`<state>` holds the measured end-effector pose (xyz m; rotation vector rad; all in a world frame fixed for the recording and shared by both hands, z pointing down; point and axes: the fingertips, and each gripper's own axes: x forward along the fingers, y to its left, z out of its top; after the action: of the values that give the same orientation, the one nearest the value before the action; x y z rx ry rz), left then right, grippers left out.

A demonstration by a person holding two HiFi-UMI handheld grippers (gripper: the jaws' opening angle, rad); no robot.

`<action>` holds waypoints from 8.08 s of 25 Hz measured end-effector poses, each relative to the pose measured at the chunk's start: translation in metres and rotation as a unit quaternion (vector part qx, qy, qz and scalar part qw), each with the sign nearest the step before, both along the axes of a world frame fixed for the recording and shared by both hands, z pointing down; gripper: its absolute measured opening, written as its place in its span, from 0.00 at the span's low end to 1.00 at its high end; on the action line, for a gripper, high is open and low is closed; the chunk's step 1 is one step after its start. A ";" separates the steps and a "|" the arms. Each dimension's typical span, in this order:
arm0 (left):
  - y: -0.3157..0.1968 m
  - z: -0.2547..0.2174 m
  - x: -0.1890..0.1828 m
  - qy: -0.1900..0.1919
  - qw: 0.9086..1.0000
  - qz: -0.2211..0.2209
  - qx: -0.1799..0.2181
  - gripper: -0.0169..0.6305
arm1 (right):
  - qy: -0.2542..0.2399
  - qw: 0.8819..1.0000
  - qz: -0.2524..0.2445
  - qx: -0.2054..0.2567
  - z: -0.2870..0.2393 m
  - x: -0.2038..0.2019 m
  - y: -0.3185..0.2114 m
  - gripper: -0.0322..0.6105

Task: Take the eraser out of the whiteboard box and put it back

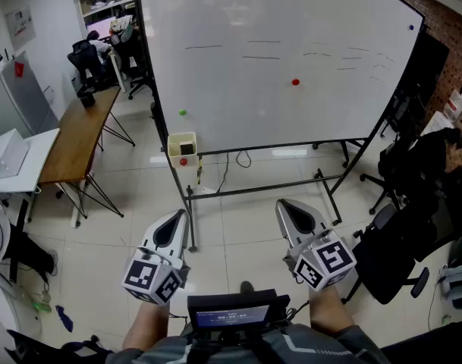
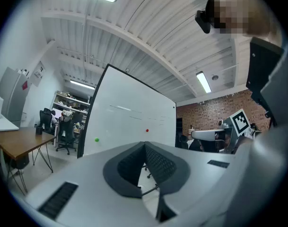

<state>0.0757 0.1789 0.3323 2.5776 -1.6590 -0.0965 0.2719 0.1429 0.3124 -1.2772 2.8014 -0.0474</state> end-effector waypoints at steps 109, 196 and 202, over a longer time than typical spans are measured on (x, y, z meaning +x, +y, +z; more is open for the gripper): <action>-0.453 0.189 -0.320 -0.021 0.991 0.016 -0.133 0.08 | 0.175 0.959 0.135 -0.177 0.266 -0.342 -0.451 0.48; -0.437 0.005 -0.334 -0.002 1.000 0.008 0.016 0.08 | 0.049 0.997 0.061 0.006 0.008 -0.352 -0.425 0.47; -0.455 0.041 -0.330 -0.009 1.000 0.013 0.003 0.08 | 0.059 0.996 0.064 -0.011 0.044 -0.351 -0.442 0.47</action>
<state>-0.2543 -0.2759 0.3728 2.6113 -1.6317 -0.0773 -0.0787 -0.2988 0.3562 -1.5087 2.8153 0.0042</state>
